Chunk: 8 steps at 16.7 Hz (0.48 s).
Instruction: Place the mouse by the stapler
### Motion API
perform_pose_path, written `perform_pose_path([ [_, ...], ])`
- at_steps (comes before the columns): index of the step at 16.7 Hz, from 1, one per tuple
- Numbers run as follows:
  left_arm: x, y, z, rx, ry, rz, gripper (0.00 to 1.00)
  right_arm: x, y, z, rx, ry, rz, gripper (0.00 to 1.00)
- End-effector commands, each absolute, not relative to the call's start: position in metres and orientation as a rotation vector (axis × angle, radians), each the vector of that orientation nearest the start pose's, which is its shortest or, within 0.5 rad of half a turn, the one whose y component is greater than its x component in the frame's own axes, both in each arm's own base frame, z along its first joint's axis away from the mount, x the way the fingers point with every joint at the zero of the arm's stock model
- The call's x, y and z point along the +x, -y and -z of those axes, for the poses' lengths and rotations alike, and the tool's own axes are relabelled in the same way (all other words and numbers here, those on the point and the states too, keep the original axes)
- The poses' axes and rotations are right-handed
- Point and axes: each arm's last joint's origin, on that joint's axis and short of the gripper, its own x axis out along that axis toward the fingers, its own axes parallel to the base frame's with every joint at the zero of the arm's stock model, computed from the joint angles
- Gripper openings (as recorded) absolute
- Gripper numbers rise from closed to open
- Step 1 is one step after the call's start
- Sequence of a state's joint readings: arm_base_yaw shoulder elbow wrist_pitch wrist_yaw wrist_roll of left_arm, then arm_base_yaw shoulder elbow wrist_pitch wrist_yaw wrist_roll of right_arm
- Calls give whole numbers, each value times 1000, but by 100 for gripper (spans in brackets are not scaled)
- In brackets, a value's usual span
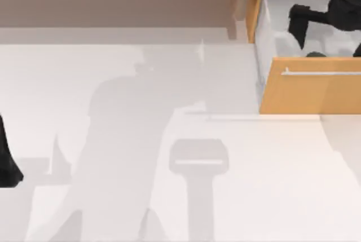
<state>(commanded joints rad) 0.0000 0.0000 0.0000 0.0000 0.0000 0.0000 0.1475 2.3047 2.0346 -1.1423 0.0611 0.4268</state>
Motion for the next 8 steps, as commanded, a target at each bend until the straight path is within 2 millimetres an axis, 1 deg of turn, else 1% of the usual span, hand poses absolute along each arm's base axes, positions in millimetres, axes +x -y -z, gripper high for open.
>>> perform_pose_path([
  [1,106,1,-160,0,0,0,100,471,-74,-181,210,-1419,230,100],
  [3,106,1,-160,0,0,0,100,479,-76,-169,230,-1448,253,100],
  [5,106,1,-160,0,0,0,100,482,-76,-165,242,-1453,262,100],
  [8,106,1,-160,0,0,0,100,482,-76,-165,242,-1453,262,100],
])
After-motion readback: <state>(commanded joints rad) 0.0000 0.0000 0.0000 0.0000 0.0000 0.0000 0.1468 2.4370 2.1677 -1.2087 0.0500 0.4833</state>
